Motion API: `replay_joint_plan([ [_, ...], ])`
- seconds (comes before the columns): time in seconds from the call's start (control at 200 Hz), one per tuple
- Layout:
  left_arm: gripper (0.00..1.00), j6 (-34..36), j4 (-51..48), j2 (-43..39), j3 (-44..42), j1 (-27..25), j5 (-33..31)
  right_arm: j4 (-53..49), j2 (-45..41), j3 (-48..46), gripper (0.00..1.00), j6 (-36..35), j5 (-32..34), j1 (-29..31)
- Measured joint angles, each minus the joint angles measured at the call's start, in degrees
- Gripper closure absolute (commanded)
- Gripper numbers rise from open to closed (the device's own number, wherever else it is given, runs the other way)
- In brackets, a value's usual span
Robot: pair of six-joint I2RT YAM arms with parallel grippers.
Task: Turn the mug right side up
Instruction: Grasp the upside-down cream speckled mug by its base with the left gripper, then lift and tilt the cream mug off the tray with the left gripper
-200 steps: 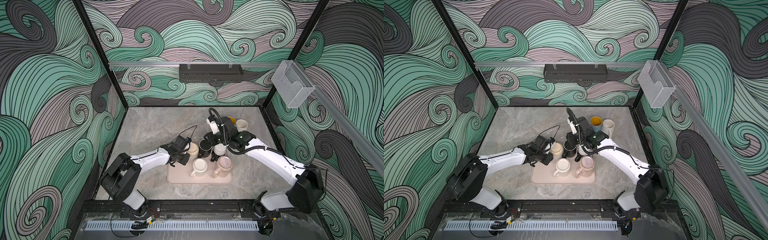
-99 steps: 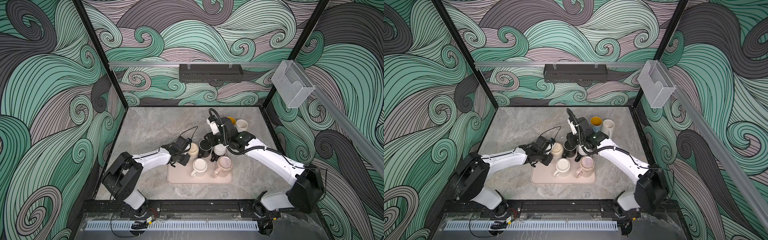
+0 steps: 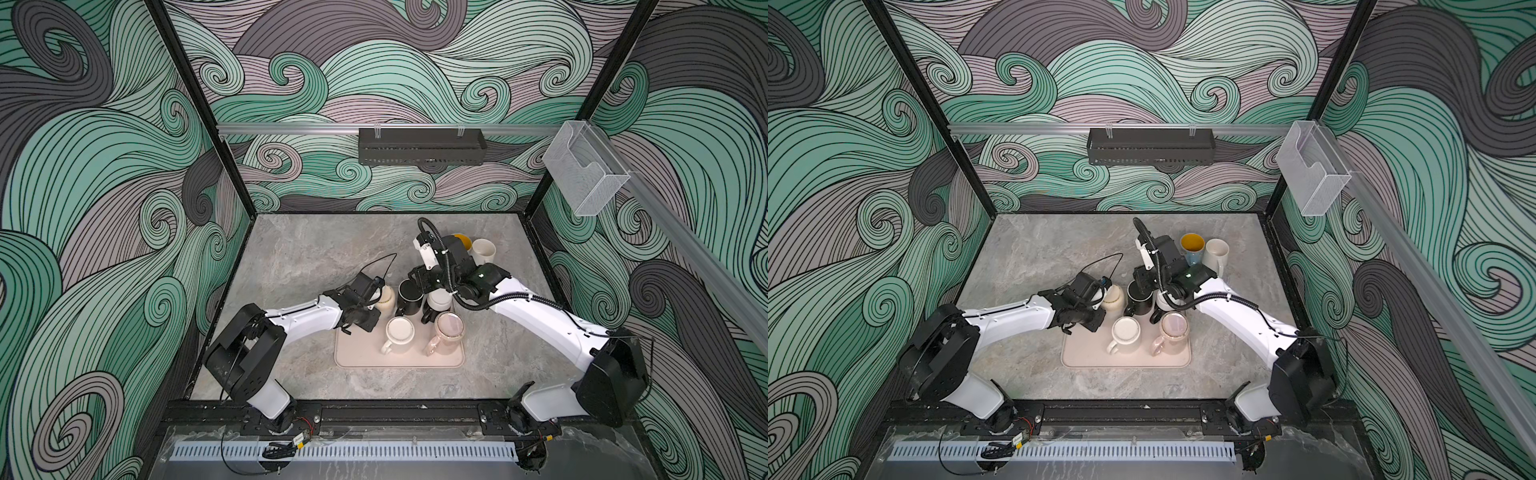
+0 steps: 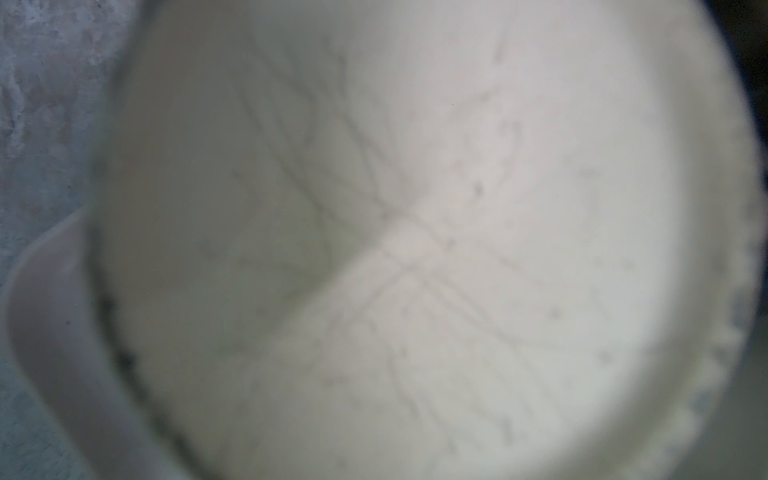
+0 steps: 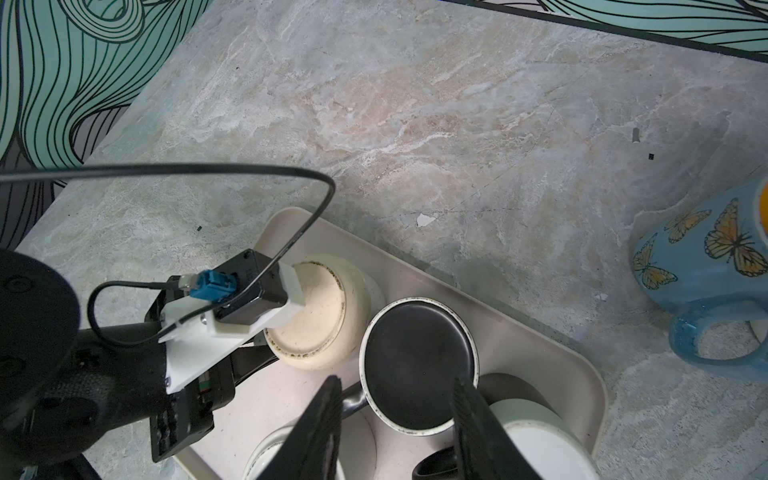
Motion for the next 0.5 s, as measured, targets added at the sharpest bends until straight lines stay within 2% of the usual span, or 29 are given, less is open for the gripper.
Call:
replay_joint_plan([
  [0.065, 1.00, 0.0, 0.0, 0.0, 0.0, 0.0, 0.0, 0.0, -0.1, -0.2, 0.56, 0.2, 0.0, 0.0],
  [0.28, 1.00, -0.1, -1.2, -1.2, 0.0, 0.0, -0.3, 0.0, -0.7, -0.3, 0.56, 0.6, 0.0, 0.0],
  [0.5, 1.00, -1.3, -5.7, -8.9, 0.0, 0.0, -3.3, 0.3, -1.9, -0.3, 0.57, 0.9, -0.1, 0.2],
])
